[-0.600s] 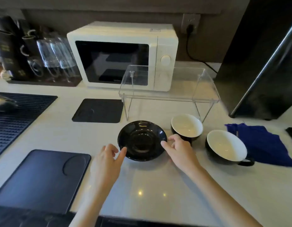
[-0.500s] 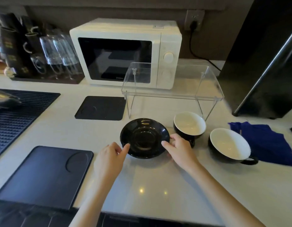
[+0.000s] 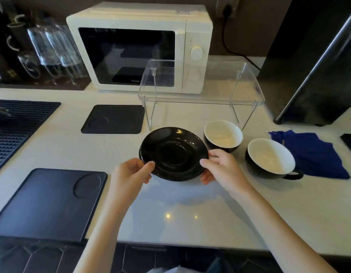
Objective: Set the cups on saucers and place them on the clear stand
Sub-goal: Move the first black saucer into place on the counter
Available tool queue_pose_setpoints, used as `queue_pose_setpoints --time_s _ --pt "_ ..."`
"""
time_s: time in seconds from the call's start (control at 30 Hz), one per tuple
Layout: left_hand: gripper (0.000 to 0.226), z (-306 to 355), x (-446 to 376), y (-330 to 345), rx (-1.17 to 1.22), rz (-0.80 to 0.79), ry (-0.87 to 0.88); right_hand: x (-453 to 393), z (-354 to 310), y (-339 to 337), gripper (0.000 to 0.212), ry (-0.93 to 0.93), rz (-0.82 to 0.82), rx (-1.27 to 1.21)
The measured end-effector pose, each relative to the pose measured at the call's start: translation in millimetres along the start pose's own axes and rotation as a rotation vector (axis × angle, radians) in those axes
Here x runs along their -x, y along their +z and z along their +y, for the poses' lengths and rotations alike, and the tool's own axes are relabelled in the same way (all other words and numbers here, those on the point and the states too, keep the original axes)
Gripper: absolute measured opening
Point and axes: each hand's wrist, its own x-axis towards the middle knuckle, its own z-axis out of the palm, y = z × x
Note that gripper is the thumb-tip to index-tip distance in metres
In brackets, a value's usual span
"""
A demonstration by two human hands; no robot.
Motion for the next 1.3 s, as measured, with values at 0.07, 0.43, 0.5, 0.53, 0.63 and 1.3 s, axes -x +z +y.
queue_pose_setpoints --time_s 0.07,0.43,0.5,0.53,0.63,1.3 --pt "0.033 3 12 0 0.039 -0.050 0.022 14 0 -7 0.018 -0.016 -0.004 -0.037" --pt "0.030 -17 49 39 0.050 -0.405 -0.007 74 37 -54 0.024 0.084 0.064 -0.085" --pt "0.031 -24 49 46 0.040 -0.442 -0.014 78 44 -59 0.024 0.105 0.086 -0.076" --pt "0.032 -26 48 48 0.021 -0.457 -0.019 79 46 -60 0.024 0.108 0.095 -0.071" --pt "0.034 -34 46 52 -0.026 -0.485 -0.052 81 51 -64 0.025 0.109 0.109 -0.051" --pt "0.024 -34 35 50 -0.197 -0.551 0.031 86 63 -81 0.022 0.138 0.135 0.082"
